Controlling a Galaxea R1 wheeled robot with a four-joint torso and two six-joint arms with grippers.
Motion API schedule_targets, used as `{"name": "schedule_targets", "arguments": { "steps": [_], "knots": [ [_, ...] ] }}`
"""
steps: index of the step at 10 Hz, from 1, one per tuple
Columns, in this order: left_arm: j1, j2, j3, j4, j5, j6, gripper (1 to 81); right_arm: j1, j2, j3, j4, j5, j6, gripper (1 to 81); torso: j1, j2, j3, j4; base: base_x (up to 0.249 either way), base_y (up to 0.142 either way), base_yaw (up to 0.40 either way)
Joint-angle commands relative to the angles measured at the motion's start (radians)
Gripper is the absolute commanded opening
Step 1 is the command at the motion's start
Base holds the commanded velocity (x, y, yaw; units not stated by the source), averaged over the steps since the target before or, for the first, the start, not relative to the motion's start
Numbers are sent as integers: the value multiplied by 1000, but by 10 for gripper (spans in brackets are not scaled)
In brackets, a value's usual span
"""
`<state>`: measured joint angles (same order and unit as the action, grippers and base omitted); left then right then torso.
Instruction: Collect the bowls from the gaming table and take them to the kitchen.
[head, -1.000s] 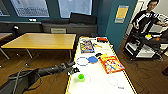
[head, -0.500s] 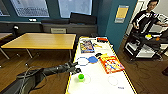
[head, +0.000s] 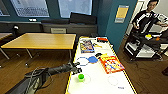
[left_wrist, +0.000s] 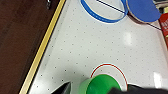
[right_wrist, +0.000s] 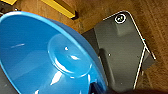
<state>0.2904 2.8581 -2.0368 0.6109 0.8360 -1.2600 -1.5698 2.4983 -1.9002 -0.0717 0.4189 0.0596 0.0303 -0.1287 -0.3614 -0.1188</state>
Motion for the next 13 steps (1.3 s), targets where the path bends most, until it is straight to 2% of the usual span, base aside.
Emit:
{"name": "schedule_targets", "arguments": {
  "steps": [1,4,13],
  "knots": [
    [-167,60,-34,35,49,-2,811,16,-31,14,-26,-46,0,10,0,0,0,0,0,0,0],
    [-158,83,-62,35,49,1,811,18,-23,9,-30,-45,-1,10,0,0,0,0,0,0,0],
    [-92,12,-22,35,43,10,811,21,-10,1,-37,-52,-12,10,0,0,0,0,0,0,0]
  ]
}}
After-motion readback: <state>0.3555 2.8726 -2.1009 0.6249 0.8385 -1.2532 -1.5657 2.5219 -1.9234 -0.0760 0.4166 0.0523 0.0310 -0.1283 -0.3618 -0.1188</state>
